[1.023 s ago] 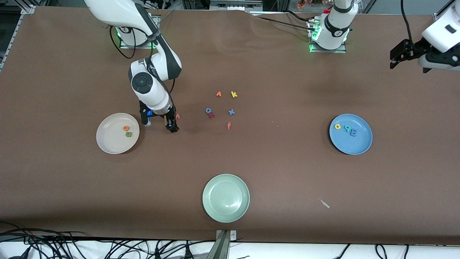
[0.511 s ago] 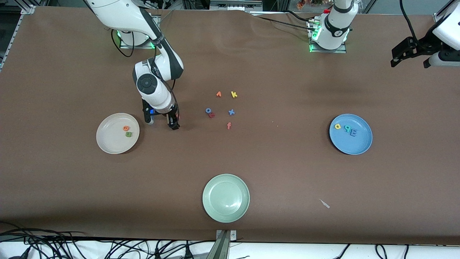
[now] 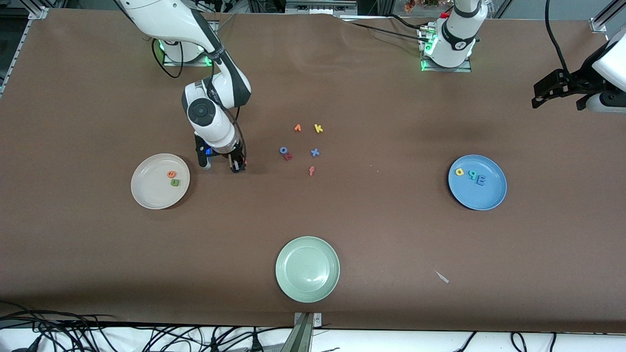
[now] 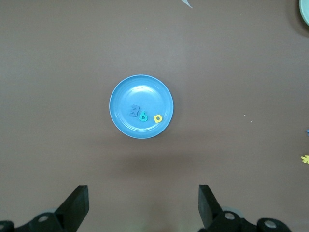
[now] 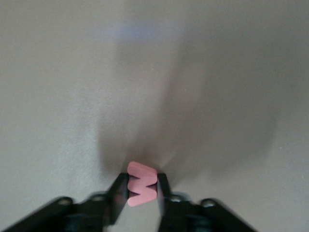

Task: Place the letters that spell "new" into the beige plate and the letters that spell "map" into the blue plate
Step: 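Grasp the pink w with the right gripper and lift it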

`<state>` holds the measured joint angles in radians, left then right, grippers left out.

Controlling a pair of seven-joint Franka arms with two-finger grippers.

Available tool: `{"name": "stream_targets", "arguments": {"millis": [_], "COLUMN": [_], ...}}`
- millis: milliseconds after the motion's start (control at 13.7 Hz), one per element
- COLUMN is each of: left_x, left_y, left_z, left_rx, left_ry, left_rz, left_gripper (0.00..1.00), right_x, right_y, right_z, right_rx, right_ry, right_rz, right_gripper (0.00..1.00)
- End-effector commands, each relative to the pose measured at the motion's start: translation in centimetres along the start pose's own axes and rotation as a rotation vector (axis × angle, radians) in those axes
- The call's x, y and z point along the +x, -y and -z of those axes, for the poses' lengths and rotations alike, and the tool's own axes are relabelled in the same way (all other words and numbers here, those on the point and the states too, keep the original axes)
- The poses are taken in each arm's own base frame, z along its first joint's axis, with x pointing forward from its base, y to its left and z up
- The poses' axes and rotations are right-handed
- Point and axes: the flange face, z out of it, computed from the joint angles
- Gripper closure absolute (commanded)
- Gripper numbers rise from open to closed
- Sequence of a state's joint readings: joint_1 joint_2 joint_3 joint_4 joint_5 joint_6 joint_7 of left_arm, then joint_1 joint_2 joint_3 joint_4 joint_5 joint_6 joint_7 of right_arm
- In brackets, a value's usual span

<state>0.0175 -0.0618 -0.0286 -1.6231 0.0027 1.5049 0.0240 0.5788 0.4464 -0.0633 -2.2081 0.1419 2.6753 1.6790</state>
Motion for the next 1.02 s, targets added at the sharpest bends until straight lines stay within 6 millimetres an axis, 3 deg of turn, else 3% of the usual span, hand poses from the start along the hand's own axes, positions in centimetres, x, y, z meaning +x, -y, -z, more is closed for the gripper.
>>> {"name": "stream_targets", "arguments": {"millis": [0,219,438,584,731,950], "left_x": [1.6,1.3,1.3,1.4,1.8,1.8], "left_y": [-0.2,-0.4,-0.4,-0.4,-0.4,-0.4], "left_z": [0.1,-0.6,-1.1,-1.3,-1.9,-1.9], "left_rx": [-0.02,-0.021,-0.023,-0.023,-0.024,-0.024], "left_ry": [0.03,0.067,0.08,0.081,0.092,0.092], "left_rz": [0.001,-0.007,-0.01,-0.009,-0.012,-0.012], "left_gripper": [0.0,0.0,0.0,0.0,0.0,0.0], "right_x": [-0.9,-1.0,0.0,2.4,5.5,11.7], "right_y": [-0.9,0.3,2.5,2.5,2.6,2.9], "right_z": [-1.8,-0.2,2.8,4.1,4.7,5.9], "right_rx": [-0.032,-0.004,-0.125,-0.218,-0.244,-0.254], "right_ry": [-0.008,-0.002,-0.006,0.014,0.023,0.038], "right_rz": [0.042,0.059,0.173,0.4,0.521,0.765], "right_gripper": [1.0,1.0,1.0,1.0,1.0,1.0]}}
